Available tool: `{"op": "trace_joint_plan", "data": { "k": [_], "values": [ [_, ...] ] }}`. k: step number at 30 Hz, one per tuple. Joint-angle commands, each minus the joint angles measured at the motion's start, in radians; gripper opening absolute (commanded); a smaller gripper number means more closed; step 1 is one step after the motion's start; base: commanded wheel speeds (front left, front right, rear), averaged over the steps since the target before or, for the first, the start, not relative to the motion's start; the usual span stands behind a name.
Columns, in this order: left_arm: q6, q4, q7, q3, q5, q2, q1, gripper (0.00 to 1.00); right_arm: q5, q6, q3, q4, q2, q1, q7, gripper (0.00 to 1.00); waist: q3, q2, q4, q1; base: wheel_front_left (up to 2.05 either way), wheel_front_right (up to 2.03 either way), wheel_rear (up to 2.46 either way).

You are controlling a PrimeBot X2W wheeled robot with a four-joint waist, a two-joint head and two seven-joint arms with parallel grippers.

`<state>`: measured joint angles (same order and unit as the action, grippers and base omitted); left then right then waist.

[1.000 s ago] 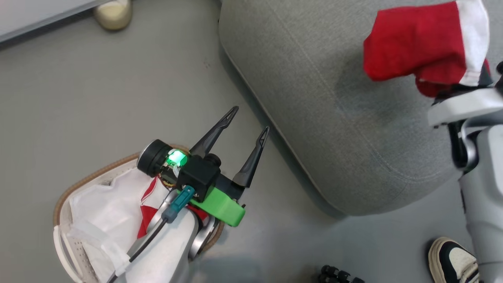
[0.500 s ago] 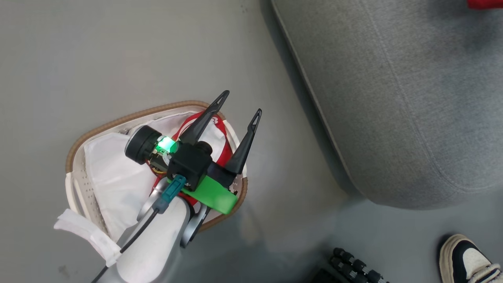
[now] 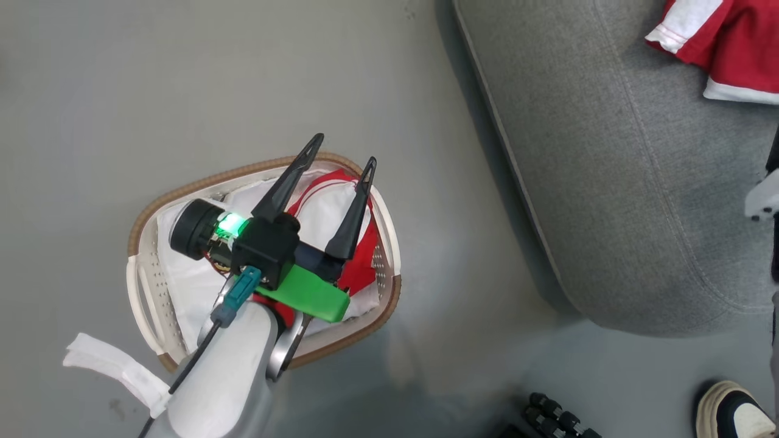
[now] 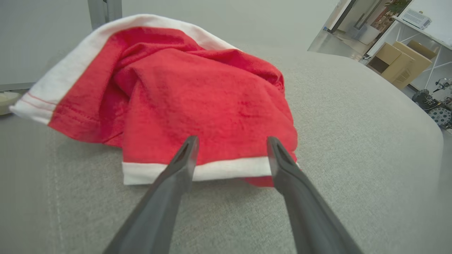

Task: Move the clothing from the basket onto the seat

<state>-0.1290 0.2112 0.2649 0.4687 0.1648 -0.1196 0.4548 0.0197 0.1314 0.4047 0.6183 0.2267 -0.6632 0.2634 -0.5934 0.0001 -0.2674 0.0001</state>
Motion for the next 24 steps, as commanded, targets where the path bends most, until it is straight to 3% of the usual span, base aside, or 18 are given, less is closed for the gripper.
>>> {"op": "trace_joint_plan", "data": {
  "k": [1, 6, 13, 17, 24],
  "values": [
    [-0.002, -0.001, -0.001, -0.012, -0.011, 0.005, -0.022, 1.0, -0.013, -0.001, 0.0, -0.018, -0.011, 0.037, 0.002, 1.0, 0.044, -0.0001, 0.001, -0.0001, 0.0, 0.0, 0.0],
    [0.0, -0.002, -0.001, -0.077, -0.023, 0.027, -0.063, 1.0, -0.061, -0.001, -0.003, -0.087, -0.054, 0.143, 0.002, 1.0, 0.119, -0.0001, 0.023, -0.0001, 0.0, 0.0, 0.0],
    [0.027, -0.009, -0.001, -0.192, -0.033, 0.054, -0.135, 1.0, -0.085, -0.001, -0.083, -0.191, -0.108, 0.259, 0.002, 1.0, 0.228, -0.0001, 0.098, -0.0001, 0.0, 0.0, 0.0],
    [0.052, -0.013, -0.001, -0.283, -0.029, 0.058, -0.172, 1.0, -0.092, -0.001, -0.153, -0.226, -0.139, 0.292, 0.002, 1.0, 0.269, -0.0001, 0.143, -0.0001, 0.0, 0.0, 0.0],
    [0.042, 0.006, -0.001, -0.404, -0.024, 0.065, -0.217, 1.0, -0.102, -0.001, -0.292, -0.237, -0.166, 0.299, 0.002, 1.0, 0.319, -0.0001, 0.213, -0.0001, 0.0, 0.0, 0.0]
  ]
}}
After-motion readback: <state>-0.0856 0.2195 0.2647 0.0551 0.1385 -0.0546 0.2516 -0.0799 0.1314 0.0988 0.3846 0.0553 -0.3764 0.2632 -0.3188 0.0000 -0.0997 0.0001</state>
